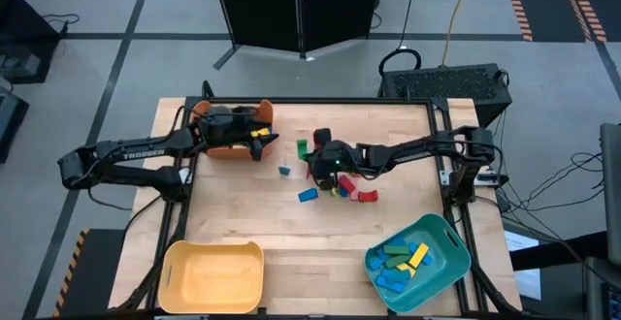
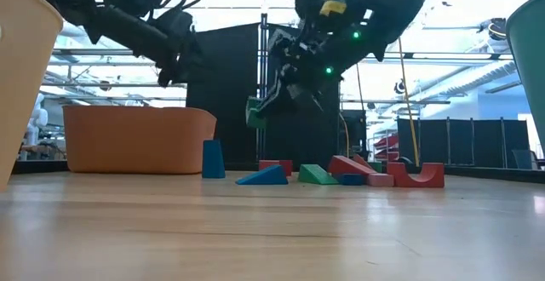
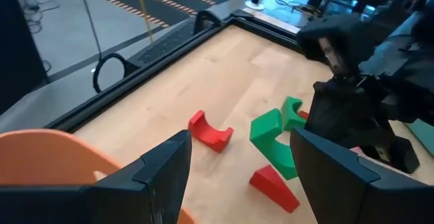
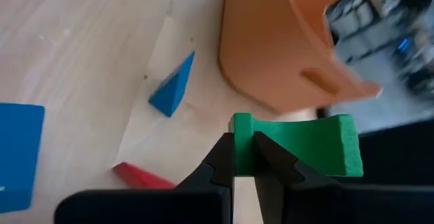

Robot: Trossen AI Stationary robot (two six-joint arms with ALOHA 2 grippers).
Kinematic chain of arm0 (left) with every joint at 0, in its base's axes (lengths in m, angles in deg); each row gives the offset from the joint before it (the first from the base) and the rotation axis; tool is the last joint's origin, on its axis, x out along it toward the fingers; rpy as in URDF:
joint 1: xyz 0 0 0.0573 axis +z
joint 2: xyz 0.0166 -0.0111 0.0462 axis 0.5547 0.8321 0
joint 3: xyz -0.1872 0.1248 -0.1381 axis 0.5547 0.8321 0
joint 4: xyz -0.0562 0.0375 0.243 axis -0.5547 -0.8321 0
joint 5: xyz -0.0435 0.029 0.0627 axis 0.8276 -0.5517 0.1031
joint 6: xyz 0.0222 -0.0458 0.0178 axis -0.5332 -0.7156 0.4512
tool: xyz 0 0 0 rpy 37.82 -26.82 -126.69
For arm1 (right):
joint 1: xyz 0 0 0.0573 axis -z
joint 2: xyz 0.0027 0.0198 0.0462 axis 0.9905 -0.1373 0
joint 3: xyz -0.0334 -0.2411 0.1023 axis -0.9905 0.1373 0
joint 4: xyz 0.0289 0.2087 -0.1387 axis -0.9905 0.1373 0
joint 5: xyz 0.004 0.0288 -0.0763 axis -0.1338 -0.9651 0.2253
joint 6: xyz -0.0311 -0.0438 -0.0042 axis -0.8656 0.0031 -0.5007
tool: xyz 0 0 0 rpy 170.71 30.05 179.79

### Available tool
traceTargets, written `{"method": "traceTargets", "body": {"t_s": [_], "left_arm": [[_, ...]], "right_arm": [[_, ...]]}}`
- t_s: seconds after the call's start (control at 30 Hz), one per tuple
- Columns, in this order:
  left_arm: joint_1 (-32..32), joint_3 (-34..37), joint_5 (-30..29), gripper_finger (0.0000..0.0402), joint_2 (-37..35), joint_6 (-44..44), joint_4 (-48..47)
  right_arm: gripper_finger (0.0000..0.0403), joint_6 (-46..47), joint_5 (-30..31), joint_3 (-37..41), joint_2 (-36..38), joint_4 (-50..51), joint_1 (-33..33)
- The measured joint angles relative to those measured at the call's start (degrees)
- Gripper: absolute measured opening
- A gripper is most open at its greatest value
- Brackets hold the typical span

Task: Sort blocks by size
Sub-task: Put the green arch block into the orange bin

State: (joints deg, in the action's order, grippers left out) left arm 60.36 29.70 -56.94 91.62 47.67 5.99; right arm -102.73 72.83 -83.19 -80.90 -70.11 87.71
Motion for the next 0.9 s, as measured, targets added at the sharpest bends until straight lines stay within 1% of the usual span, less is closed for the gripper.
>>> {"method": "traceTargets", "body": {"t_s": [0.1, 0.23, 0.4, 0.47, 0.63, 0.73, 0.8, 0.9], "left_arm": [[-1.1, 0.0, 0.5, 0.0251, 0.0, 2.6, 0.1], [-2.2, 0.0, 1.5, 0.0251, 0.0, 3.0, 0.1], [-3.2, 0.0, 1.5, 0.0251, 0.0, 3.4, 0.2], [-3.8, 0.0, 1.5, 0.0251, 0.0, 6.6, 0.2], [-6.7, 0.0, 1.5, 0.0251, 0.0, 14.2, 0.2], [-8.3, 0.0, 1.5, 0.0251, 0.0, 17.3, 0.3], [-9.2, 0.0, 2.6, 0.0251, 0.0, 18.7, 0.7], [-10.4, 0.0, 3.4, 0.0251, -0.1, 20.8, 1.4]], "right_arm": [[0.0021, -7.0, 1.5, 0.0, 0.0, -2.1, -1.5], [0.0024, -14.9, 1.8, 0.0, 0.0, -4.8, -3.0], [0.0025, -24.1, 4.4, 0.0, 0.0, -9.2, -4.8], [0.0025, -27.2, 4.4, 0.0, 0.0, -10.5, -5.5], [0.0026, -28.9, 4.2, 0.0, 0.0, -12.0, -6.5], [0.0026, -28.7, 3.4, 0.0, 0.0, -12.1, -6.8], [0.0026, -28.7, 3.2, 0.1, 0.0, -12.3, -7.1], [0.0027, -28.4, 1.5, 0.2, 0.0, -13.4, -7.5]]}}
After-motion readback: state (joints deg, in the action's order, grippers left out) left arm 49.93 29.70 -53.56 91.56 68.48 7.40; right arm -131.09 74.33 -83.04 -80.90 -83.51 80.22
